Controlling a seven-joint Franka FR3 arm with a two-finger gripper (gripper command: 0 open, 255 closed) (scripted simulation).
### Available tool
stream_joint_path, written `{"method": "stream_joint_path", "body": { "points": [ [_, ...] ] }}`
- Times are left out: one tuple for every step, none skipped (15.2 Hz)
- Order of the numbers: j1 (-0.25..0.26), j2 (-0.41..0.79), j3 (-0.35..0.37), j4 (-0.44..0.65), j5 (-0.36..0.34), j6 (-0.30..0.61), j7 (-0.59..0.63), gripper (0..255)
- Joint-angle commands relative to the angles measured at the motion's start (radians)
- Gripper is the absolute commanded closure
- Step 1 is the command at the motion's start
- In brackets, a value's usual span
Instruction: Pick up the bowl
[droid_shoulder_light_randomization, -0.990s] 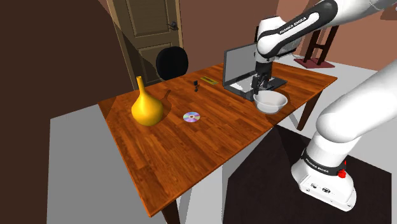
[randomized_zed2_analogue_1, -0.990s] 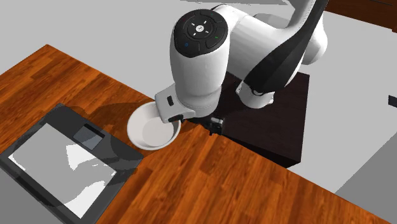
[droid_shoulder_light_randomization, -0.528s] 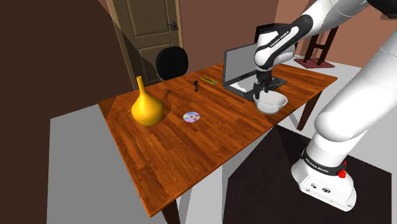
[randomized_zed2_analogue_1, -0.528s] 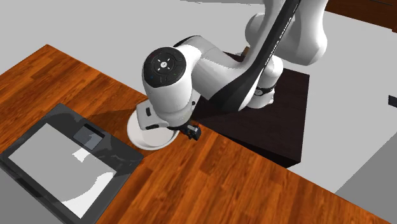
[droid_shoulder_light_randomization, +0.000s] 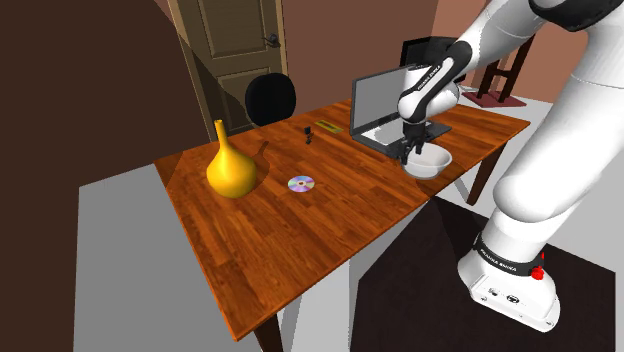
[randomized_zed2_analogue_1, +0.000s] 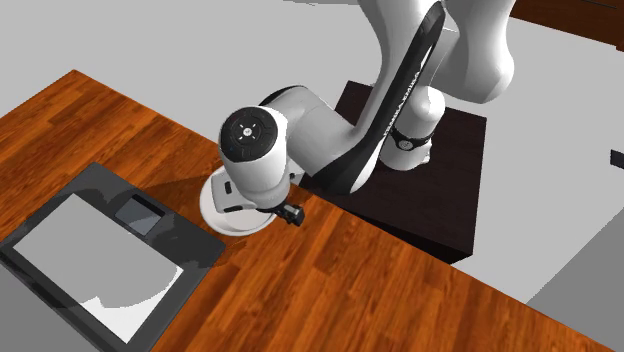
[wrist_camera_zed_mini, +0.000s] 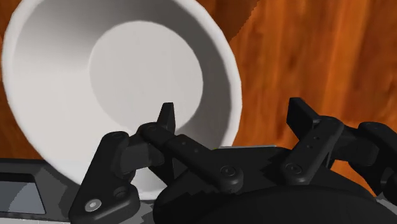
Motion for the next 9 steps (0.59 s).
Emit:
{"method": "stream_joint_path", "body": {
  "points": [
    [0.000,0.034,-0.001,-0.009,0.005,0.043,-0.001,0],
    [-0.001,0.034,-0.001,-0.009,0.005,0.043,-0.001,0],
    [-0.001,0.034,-0.001,-0.009,0.005,0.043,-0.001,0],
    [-0.002,0.033,-0.002,-0.009,0.005,0.043,-0.003,255],
    [-0.001,0.033,-0.002,-0.009,0.005,0.042,-0.002,255],
    [-0.001,0.033,-0.002,-0.009,0.005,0.042,-0.002,255],
    [-0.001,0.033,-0.002,-0.009,0.005,0.042,-0.003,255],
    [-0.001,0.033,-0.002,-0.009,0.005,0.042,-0.003,255],
    [-0.001,0.033,-0.002,-0.009,0.005,0.042,-0.002,255]
  ]
}}
